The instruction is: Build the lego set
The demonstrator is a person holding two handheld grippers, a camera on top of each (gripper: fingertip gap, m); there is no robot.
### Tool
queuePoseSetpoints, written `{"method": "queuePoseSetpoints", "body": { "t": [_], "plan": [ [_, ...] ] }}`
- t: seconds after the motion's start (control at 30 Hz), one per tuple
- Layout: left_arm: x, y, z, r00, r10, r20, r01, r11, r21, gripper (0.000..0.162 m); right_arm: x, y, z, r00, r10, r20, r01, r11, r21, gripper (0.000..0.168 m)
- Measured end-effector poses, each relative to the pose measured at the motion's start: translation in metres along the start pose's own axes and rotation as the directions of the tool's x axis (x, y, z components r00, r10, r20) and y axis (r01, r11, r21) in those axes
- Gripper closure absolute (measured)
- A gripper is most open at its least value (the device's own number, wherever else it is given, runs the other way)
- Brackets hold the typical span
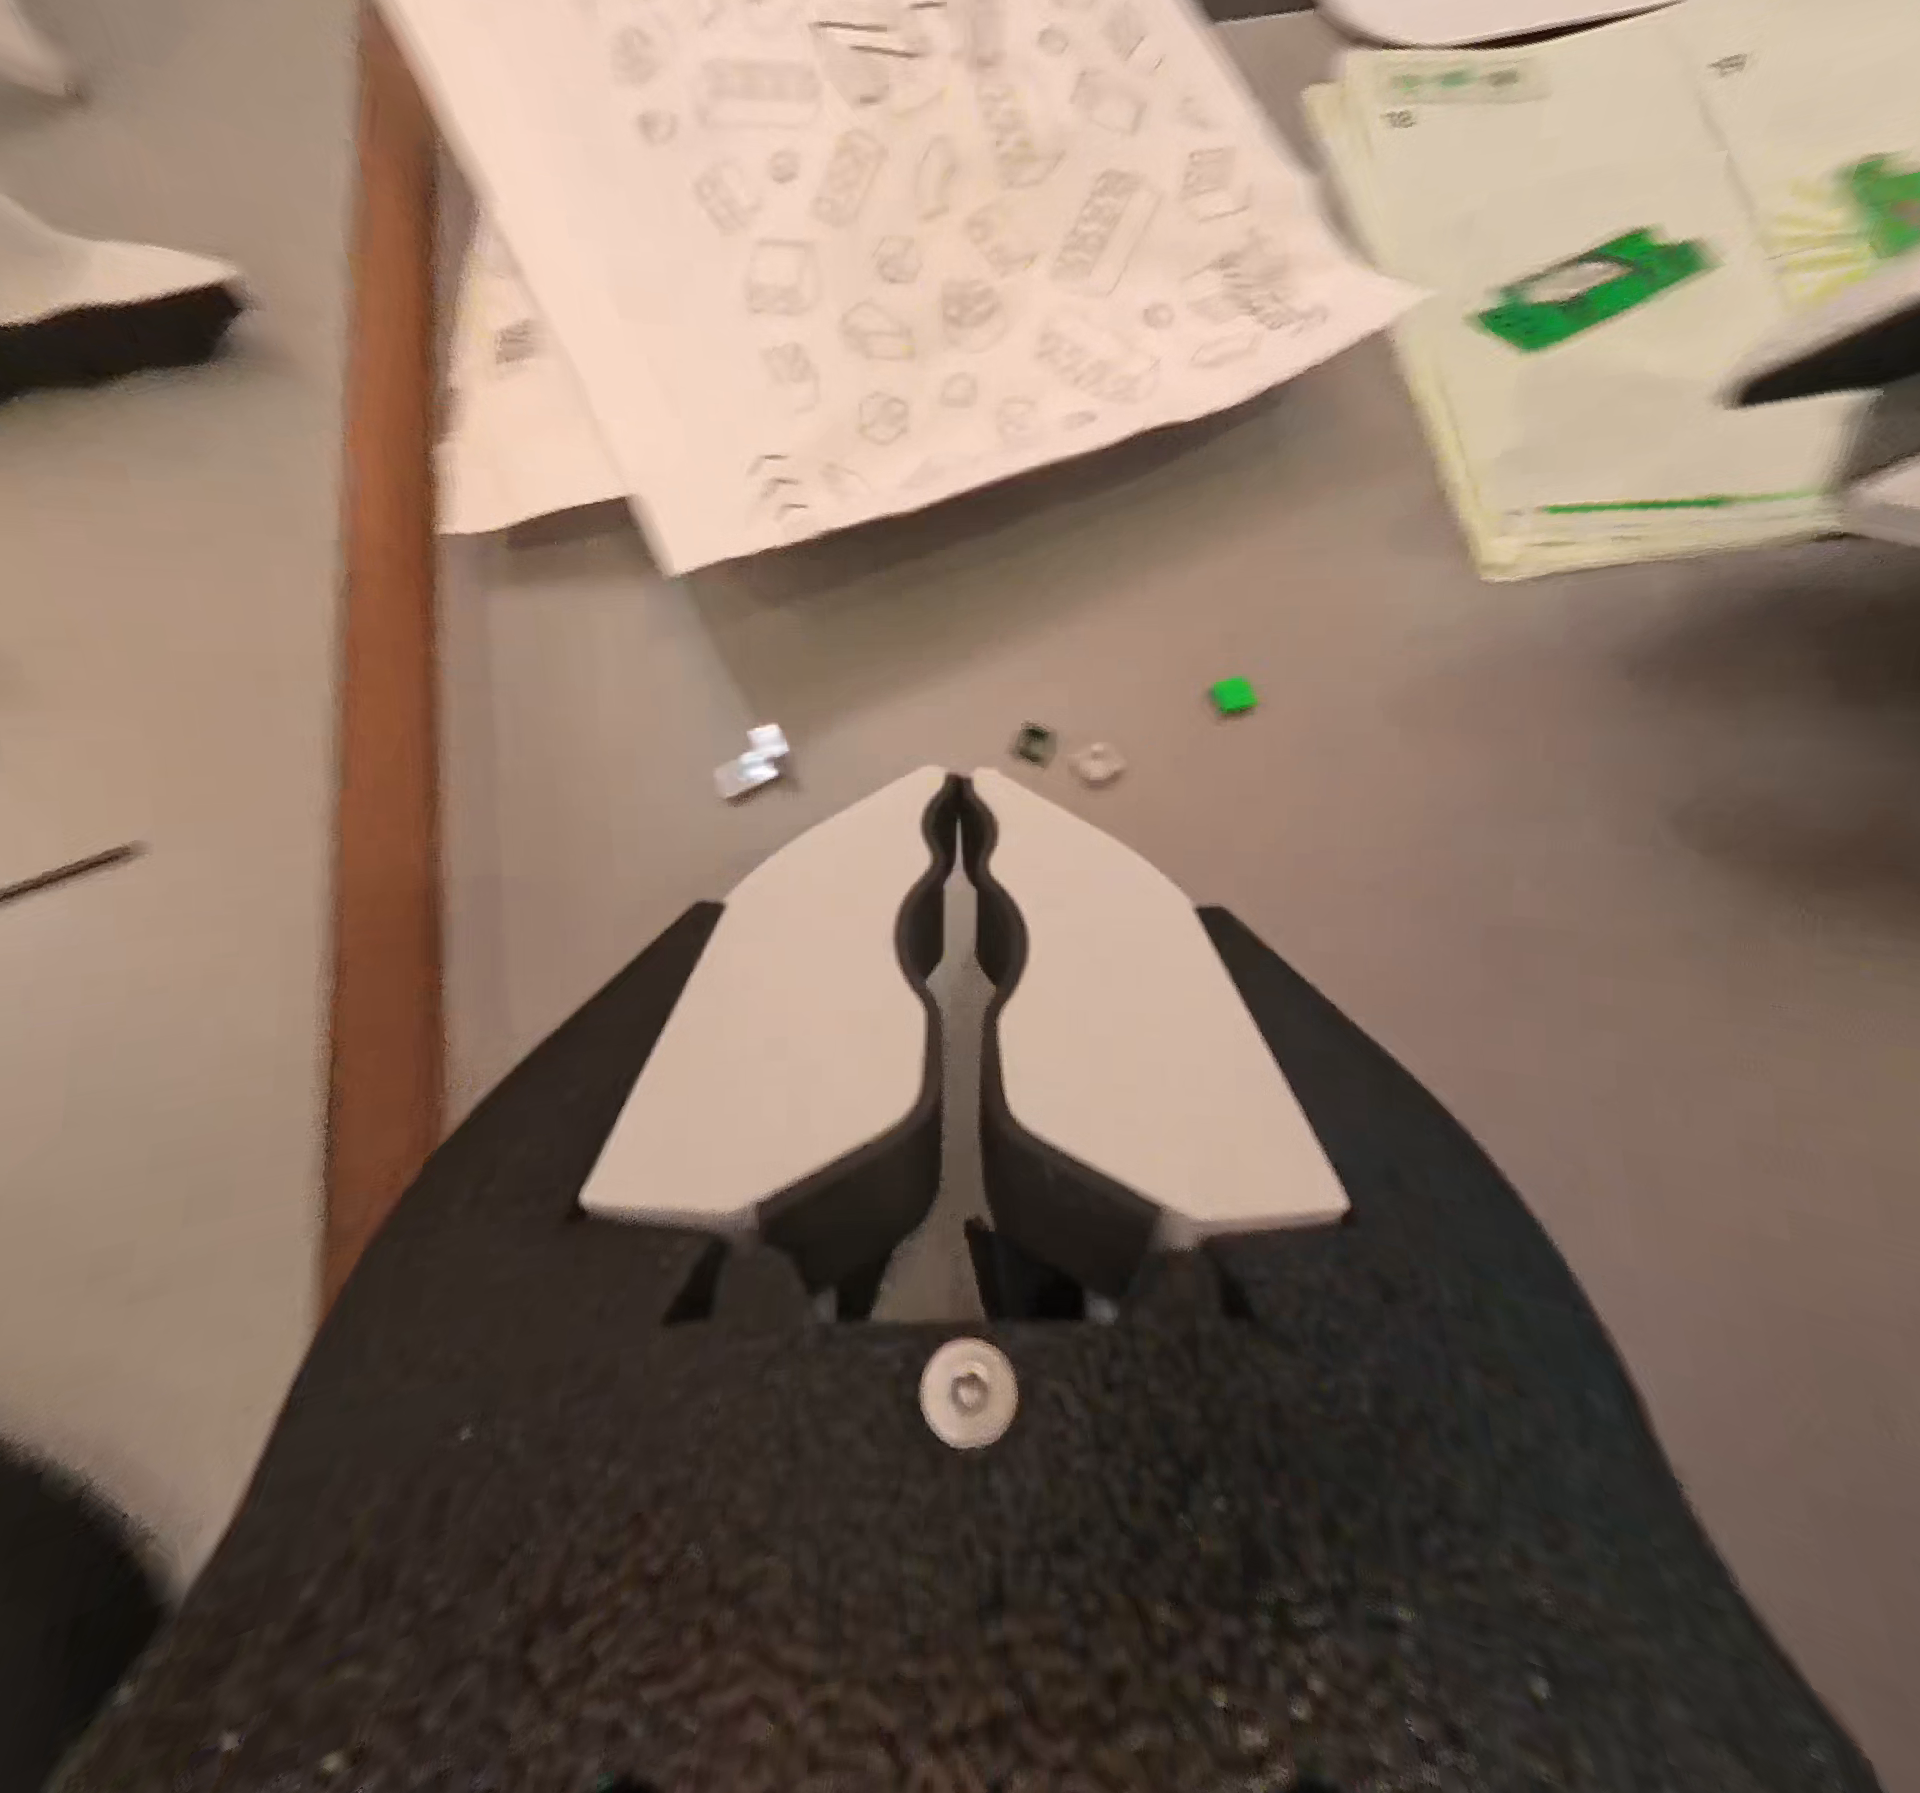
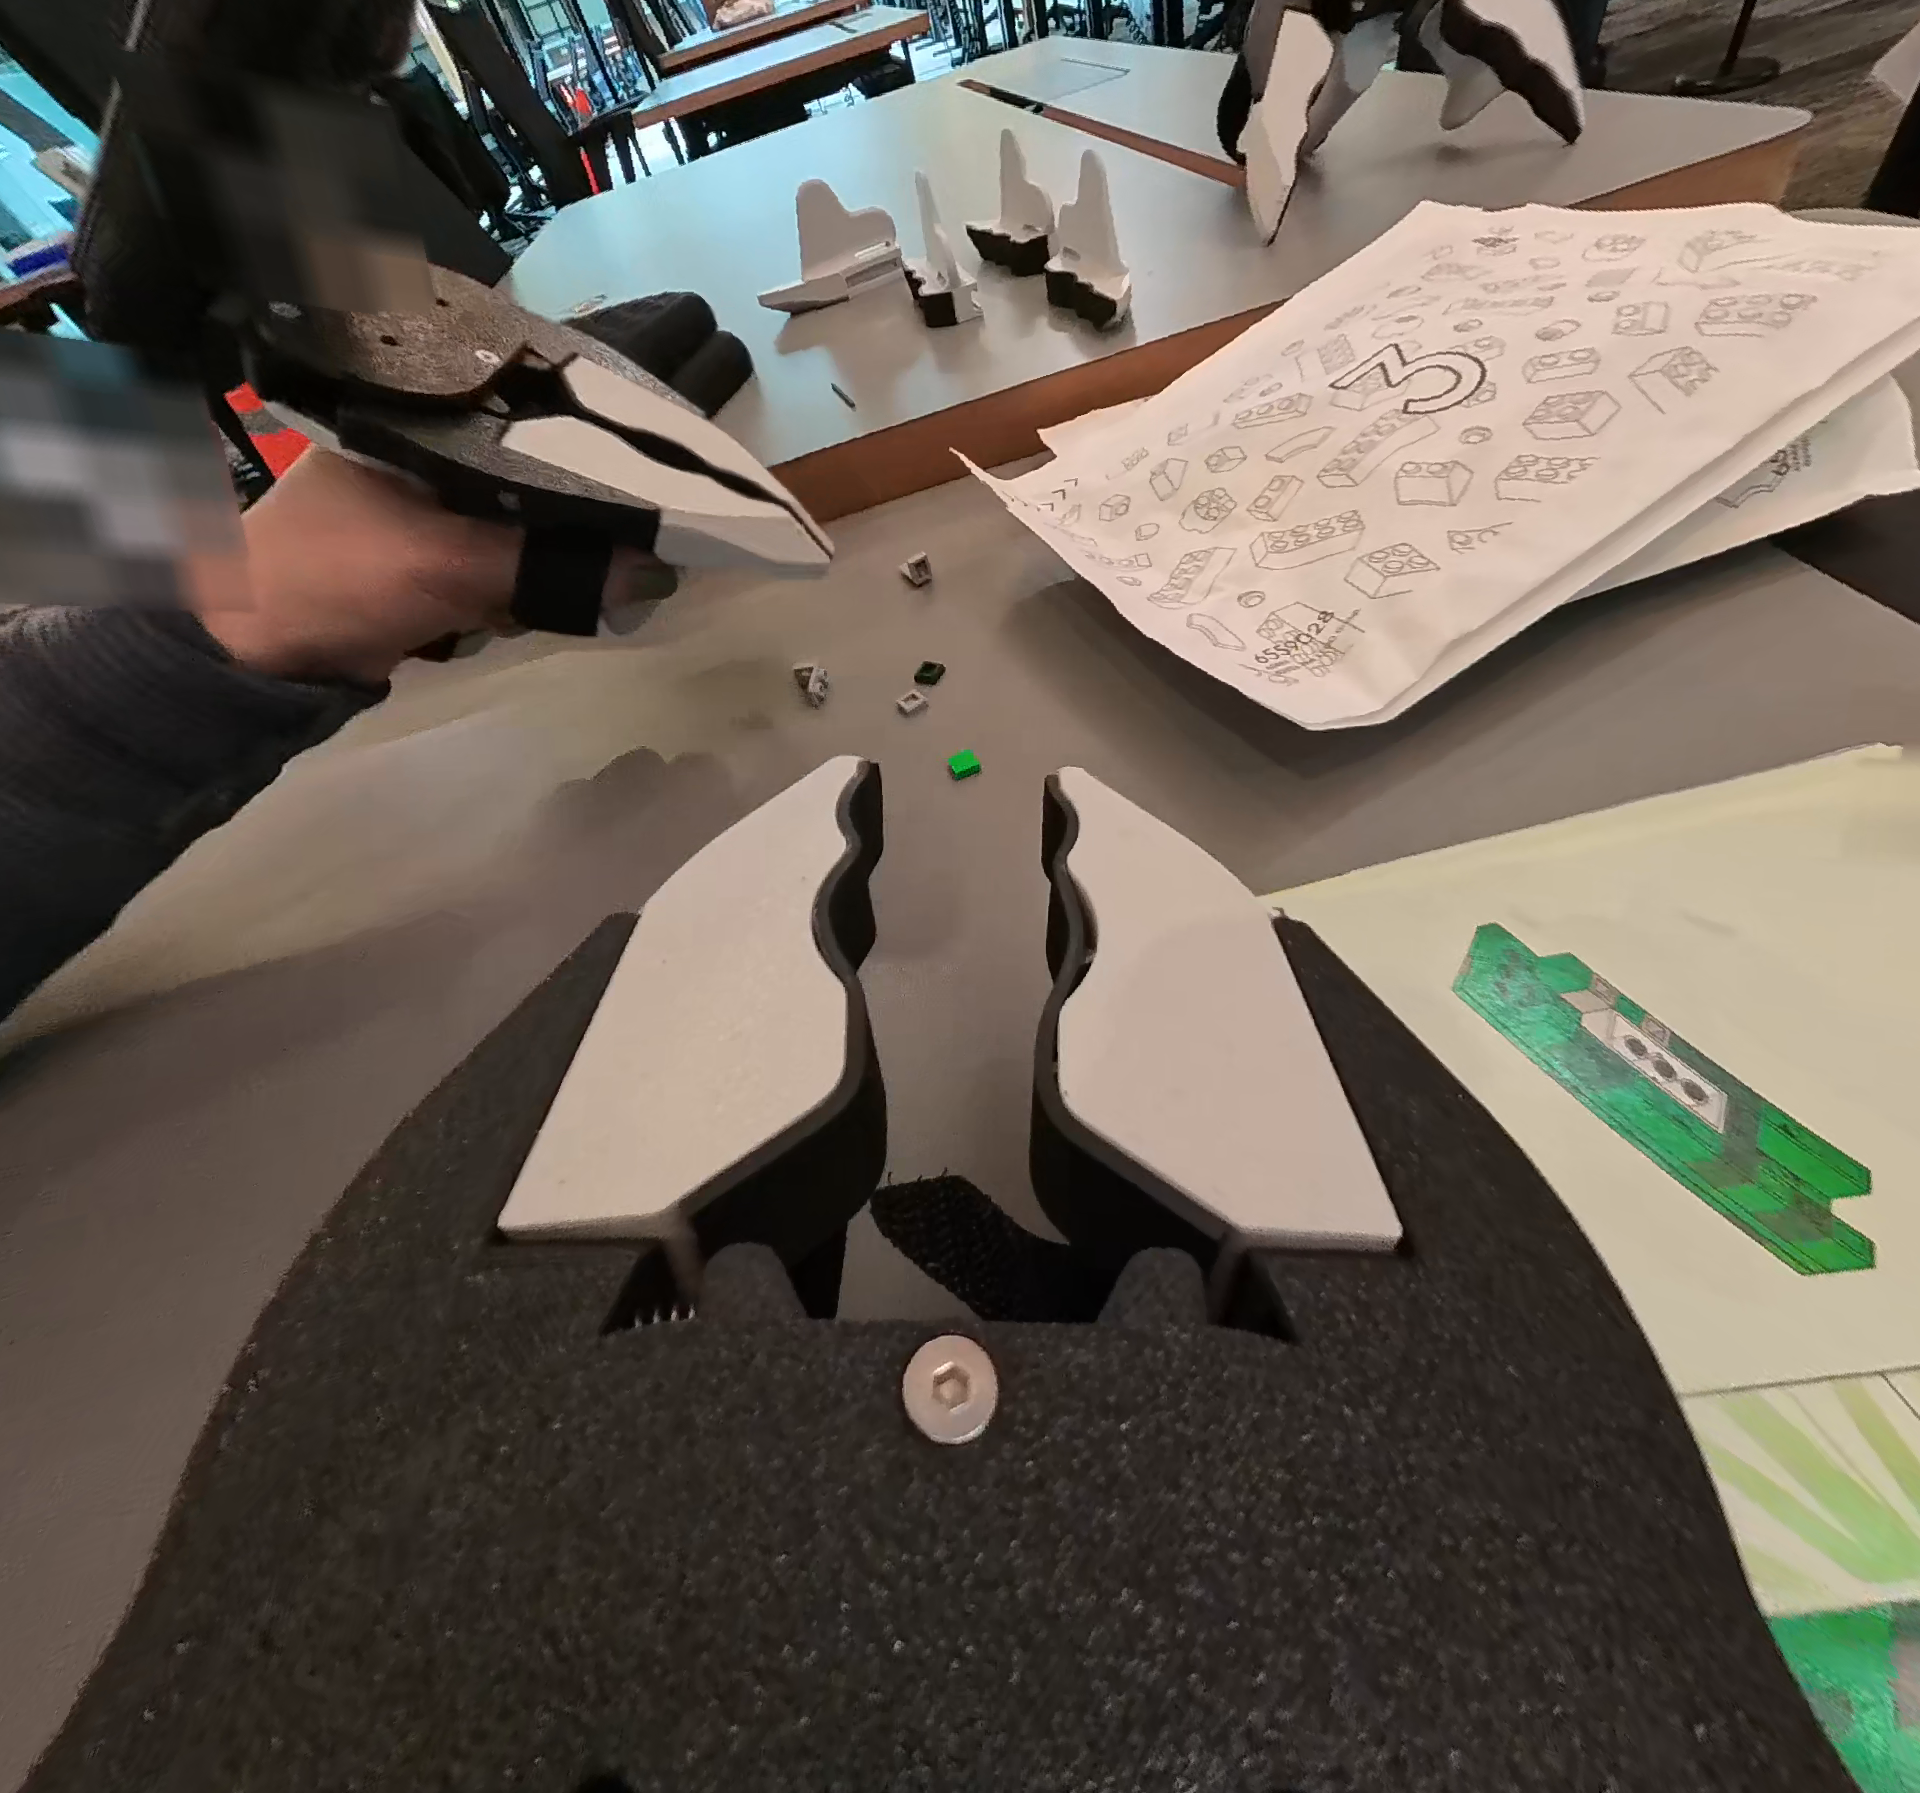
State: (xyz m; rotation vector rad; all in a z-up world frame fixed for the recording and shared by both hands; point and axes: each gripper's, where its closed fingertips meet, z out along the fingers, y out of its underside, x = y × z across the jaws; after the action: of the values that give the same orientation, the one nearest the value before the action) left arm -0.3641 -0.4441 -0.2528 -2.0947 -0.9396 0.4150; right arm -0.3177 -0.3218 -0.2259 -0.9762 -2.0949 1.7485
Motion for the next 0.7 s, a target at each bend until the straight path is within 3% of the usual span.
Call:
{"method": "queuePoseSetpoints", "body": {
  "t": [0.03,0.1,0.23,0.43,0.7],
  "plan": [
    [0.016,-0.001,0.002,0.997,0.01,-0.077,-0.01,1.0,0.006,0.162,-0.001,0.001,0.001,1.0,-0.008,-0.001,0.008,1.0,-0.005,0.14],
    [0.043,-0.001,0.012,0.985,0.074,-0.155,-0.076,0.997,-0.007,0.144,-0.002,0.001,0.002,1.0,-0.021,-0.007,0.021,1.0,-0.012,0.14],
    [0.061,0.005,0.038,0.96,0.252,-0.124,-0.265,0.959,-0.098,0.143,-0.002,0.001,0.001,1.0,-0.016,-0.004,0.016,1.0,-0.004,0.14],
    [0.062,0.003,0.05,0.982,0.119,-0.147,-0.14,0.98,-0.145,0.142,0.0,-0.001,-0.001,1.0,0.007,0.003,-0.007,1.0,0.012,0.14],
    [0.06,0.005,0.055,0.984,0.132,-0.119,-0.152,0.973,-0.173,0.153,0.0,-0.001,-0.001,1.0,0.013,0.012,-0.013,1.0,0.013,0.14]
  ]
}}
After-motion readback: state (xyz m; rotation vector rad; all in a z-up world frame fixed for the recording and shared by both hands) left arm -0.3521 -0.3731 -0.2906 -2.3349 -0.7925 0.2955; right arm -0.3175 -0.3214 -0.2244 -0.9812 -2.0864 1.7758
